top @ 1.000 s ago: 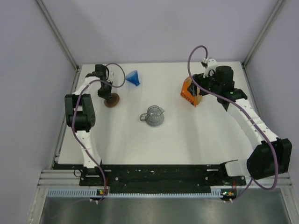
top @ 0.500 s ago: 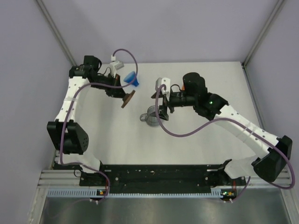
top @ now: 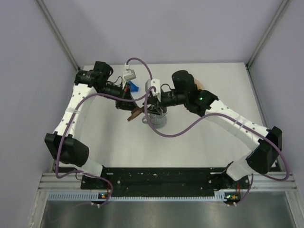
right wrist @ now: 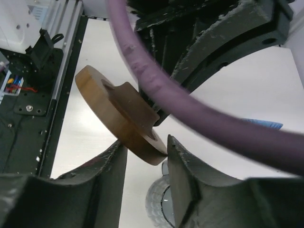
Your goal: Place the coffee filter in the dripper
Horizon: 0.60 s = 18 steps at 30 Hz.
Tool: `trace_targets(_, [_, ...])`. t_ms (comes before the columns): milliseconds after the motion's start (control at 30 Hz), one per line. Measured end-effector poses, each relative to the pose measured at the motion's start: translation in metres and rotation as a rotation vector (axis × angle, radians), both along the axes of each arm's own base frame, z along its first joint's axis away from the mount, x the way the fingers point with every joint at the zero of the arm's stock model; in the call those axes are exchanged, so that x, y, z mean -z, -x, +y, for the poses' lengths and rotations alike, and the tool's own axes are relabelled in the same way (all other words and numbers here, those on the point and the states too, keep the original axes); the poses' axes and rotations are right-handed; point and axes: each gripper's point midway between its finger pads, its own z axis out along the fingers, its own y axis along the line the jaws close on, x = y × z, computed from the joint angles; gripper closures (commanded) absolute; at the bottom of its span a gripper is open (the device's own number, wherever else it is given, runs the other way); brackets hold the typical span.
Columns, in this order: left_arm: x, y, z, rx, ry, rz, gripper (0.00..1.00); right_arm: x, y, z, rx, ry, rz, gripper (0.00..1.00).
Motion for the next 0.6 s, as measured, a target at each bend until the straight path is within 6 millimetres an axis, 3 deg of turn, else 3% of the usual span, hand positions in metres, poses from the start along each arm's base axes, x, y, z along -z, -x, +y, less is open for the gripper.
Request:
trace_targets(33, [0.0,0.002,0.0,0.002,-0.001,0.011,1.0,0.0,-0.001,0.0,0.002,0.002,-0.004,0.92])
trace_targets(67, [0.001,0.003,0.0,0.004,-0.002,0.019,1.0,-0.001,-0.002,0.001,0.007,0.001,-0.003,1.0])
trace_targets(167, [0.002,0.005,0.001,0.004,-0.002,0.042,0.97,-0.001,0.0,0.002,-0.001,0.007,0.0,1.0])
trace_targets(267, [0.005,0.006,0.002,-0.009,-0.012,0.075,0.49,0.002,0.0,0.001,0.011,0.02,0.012,1.0])
trace_targets(333, [0.008,-0.003,0.007,-0.053,-0.033,0.084,0.27,0.004,0.001,-0.002,0.023,0.029,0.047,1.0])
trace_targets(400, [0.011,-0.02,0.015,-0.144,-0.048,0.108,0.14,0.004,-0.005,-0.006,0.051,0.032,0.099,1.0])
trace_targets(500, [0.02,-0.062,0.038,-0.334,-0.09,0.104,0.1,0.014,-0.018,-0.012,0.116,0.053,0.233,1.0])
trace_targets(600, [0.035,-0.092,0.061,-0.49,-0.152,0.13,0.1,0.04,-0.042,-0.025,0.234,0.105,0.375,1.0])
